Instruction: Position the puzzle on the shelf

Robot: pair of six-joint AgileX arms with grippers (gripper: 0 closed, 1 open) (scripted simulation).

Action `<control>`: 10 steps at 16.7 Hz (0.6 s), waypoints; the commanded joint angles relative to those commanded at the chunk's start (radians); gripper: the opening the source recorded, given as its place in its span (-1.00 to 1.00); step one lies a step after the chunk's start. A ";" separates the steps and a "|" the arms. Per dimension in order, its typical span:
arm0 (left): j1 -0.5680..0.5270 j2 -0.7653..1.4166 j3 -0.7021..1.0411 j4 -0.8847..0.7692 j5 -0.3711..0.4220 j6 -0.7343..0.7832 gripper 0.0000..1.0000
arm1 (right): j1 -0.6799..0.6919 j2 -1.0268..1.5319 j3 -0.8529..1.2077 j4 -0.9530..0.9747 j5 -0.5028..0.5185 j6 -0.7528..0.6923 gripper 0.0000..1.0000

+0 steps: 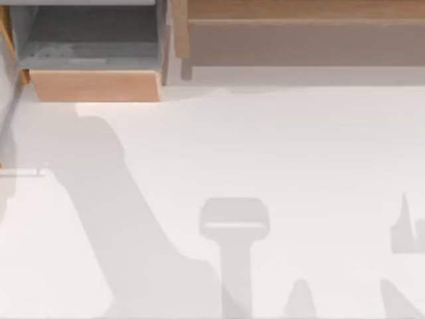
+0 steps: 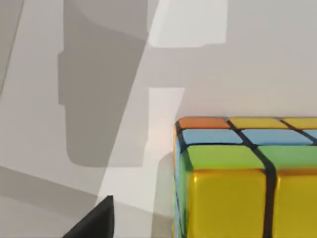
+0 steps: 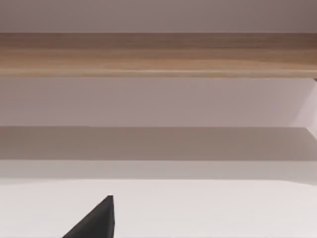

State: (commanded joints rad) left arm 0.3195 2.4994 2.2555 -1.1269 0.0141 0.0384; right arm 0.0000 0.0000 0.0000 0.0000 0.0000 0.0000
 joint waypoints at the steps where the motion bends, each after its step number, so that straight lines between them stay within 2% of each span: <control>1: 0.000 0.000 0.000 0.000 0.000 0.000 1.00 | 0.000 0.000 0.000 0.000 0.000 0.000 1.00; 2: 0.000 0.000 0.000 0.000 0.000 0.000 1.00 | 0.000 0.000 0.000 0.000 0.000 0.000 1.00; 10: 0.000 0.000 0.000 0.000 0.000 0.000 -0.21 | 0.000 0.000 0.000 0.000 0.000 0.000 1.00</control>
State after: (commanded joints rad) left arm 0.3195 2.4994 2.2555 -1.1269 0.0141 0.0384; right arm 0.0000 0.0000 0.0000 0.0000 0.0000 0.0000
